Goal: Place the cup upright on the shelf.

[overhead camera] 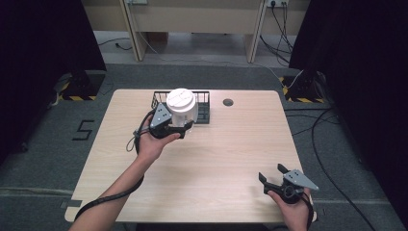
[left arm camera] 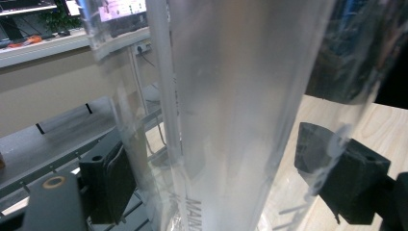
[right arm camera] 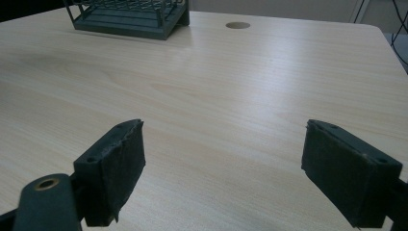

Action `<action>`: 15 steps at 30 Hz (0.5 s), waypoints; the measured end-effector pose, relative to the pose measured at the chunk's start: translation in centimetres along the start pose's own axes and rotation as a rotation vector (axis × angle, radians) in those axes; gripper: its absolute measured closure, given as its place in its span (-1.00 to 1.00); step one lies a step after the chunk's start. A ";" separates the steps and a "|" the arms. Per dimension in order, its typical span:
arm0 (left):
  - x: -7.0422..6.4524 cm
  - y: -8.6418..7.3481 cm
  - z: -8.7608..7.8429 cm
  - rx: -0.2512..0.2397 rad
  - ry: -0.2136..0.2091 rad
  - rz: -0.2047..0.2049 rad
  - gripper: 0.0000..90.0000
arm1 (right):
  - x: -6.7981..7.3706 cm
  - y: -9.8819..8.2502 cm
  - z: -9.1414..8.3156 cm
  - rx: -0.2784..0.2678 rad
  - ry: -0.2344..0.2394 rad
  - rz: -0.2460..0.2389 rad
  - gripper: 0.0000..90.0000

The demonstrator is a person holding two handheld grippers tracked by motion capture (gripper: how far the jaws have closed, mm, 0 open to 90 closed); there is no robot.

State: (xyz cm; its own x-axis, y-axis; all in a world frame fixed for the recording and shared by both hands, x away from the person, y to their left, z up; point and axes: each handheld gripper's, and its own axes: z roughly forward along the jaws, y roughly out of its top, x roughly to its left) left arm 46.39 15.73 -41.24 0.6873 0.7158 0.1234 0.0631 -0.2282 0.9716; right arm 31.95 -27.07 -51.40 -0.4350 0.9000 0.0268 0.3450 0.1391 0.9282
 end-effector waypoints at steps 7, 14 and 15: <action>0.7 0.6 0.5 -0.003 0.016 -0.001 -0.61 | 0.0 0.0 0.0 0.001 0.001 0.001 -0.65; 1.6 1.3 1.2 -0.003 0.033 -0.007 -0.61 | 0.0 0.0 0.0 0.002 0.002 0.000 -0.65; 1.6 1.3 1.2 -0.003 0.033 -0.007 -0.61 | 0.0 0.0 0.0 0.001 0.001 -0.002 -0.65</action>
State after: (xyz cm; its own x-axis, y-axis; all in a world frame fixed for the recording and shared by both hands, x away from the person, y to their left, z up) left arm 48.40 15.81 -40.04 0.6627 0.7387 0.1231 0.0659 -0.2212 0.9730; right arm 31.98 -27.07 -51.40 -0.4368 0.8992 0.0255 0.3453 0.1414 0.9278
